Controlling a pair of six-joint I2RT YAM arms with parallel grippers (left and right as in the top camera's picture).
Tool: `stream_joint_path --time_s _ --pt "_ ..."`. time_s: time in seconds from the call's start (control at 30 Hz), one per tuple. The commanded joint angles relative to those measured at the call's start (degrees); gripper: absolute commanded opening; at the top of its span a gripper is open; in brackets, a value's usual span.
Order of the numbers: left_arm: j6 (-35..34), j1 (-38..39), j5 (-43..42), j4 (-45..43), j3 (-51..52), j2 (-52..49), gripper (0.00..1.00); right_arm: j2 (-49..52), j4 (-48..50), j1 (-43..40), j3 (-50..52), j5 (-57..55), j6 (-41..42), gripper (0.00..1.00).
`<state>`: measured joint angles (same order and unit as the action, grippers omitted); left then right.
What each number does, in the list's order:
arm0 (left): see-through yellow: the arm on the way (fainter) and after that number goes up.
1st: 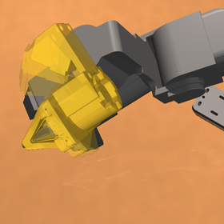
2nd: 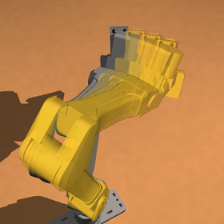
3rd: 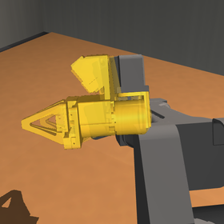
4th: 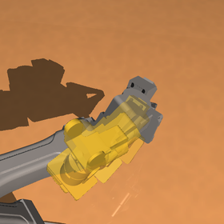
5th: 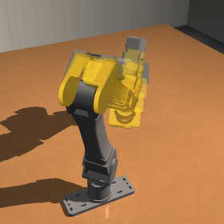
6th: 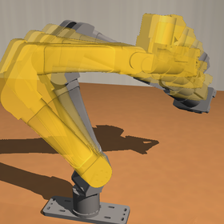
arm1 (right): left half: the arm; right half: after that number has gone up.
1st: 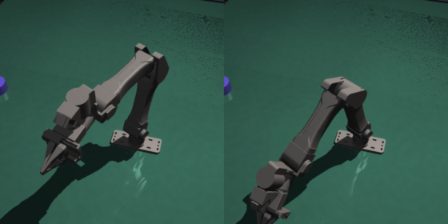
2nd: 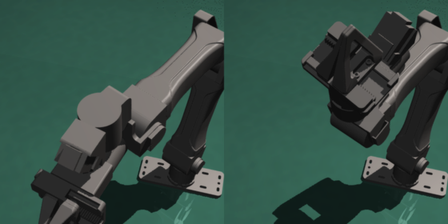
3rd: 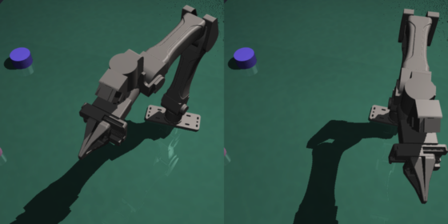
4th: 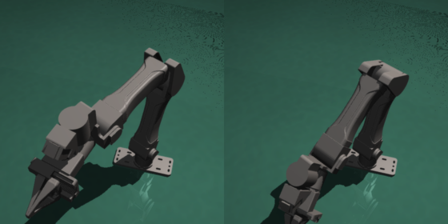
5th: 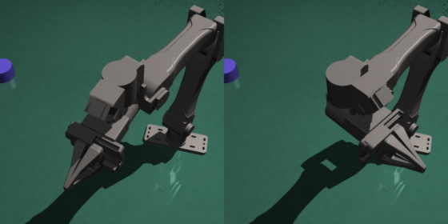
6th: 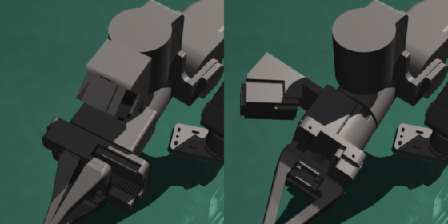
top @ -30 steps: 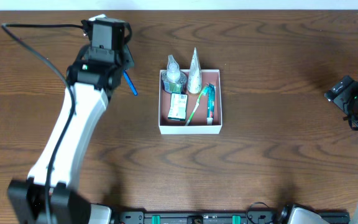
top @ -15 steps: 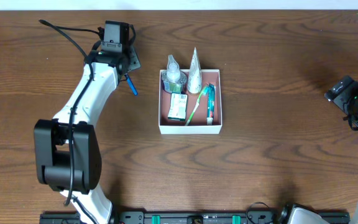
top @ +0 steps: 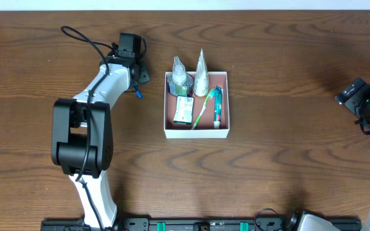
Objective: Pack container
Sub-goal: 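Lower the left gripper onto the blue razor and grasp it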
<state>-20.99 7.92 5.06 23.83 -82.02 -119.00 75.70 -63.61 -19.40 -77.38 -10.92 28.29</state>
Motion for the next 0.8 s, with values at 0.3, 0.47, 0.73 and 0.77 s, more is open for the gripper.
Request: stream_joint_path --time_s 0.3,0.47,0.73,0.77 --pt "-6.4 -0.3 0.3 1.9 1.1 -0.9 0.46 0.1 -0.1 -0.5 -0.1 -0.2 0.8 0.99" --pt "-6.4 -0.3 0.3 3.6 1.1 -1.0 0.41 0.1 -0.1 -0.5 -0.1 -0.2 0.8 0.99" --pt "-7.4 -0.2 0.3 5.7 1.1 -1.0 0.41 0.1 -0.1 -0.5 -0.1 -0.2 0.8 0.99" --pt "-7.4 -0.2 0.3 5.9 1.2 -1.0 0.41 0.1 -0.1 -0.5 -0.1 -0.2 0.8 0.99"
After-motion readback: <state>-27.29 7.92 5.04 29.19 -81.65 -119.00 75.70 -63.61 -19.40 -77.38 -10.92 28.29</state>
